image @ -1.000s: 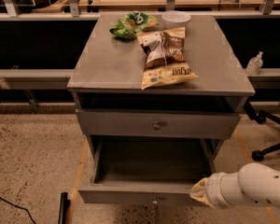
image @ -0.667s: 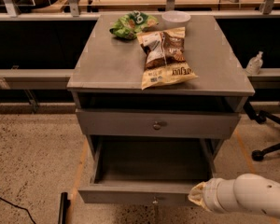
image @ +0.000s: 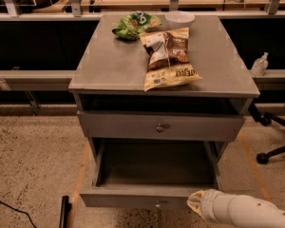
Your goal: Close middle drawer
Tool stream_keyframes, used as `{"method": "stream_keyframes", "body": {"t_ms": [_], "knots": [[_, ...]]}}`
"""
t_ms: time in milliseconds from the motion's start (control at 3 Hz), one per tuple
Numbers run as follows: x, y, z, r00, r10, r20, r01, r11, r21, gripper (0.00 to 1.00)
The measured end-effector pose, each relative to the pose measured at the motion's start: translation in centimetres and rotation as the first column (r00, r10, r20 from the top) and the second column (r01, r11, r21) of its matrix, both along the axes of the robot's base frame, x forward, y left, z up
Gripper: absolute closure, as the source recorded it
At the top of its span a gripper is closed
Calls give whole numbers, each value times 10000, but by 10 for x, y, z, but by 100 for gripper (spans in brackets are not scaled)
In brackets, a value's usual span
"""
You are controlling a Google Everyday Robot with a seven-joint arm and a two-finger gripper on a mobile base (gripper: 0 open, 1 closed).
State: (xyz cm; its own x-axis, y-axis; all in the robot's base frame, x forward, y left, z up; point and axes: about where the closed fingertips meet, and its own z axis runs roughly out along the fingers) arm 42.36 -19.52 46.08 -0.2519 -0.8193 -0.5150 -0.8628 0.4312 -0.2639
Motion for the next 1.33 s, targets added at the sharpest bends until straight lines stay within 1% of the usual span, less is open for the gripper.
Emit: {"method": "stream_keyframes", "body": {"t_ms": [333,667,1000,1333], "knots": [[13,1,-19,9989,129,455,-121,9998,-172,100],[13,1,-19,9989,128,455,-121,9998,-172,100],[23,4,-43,9978,301,591,-275,9986,-452,100],[23,4,-43,9978,301,591,-275,9986,-452,100]]}}
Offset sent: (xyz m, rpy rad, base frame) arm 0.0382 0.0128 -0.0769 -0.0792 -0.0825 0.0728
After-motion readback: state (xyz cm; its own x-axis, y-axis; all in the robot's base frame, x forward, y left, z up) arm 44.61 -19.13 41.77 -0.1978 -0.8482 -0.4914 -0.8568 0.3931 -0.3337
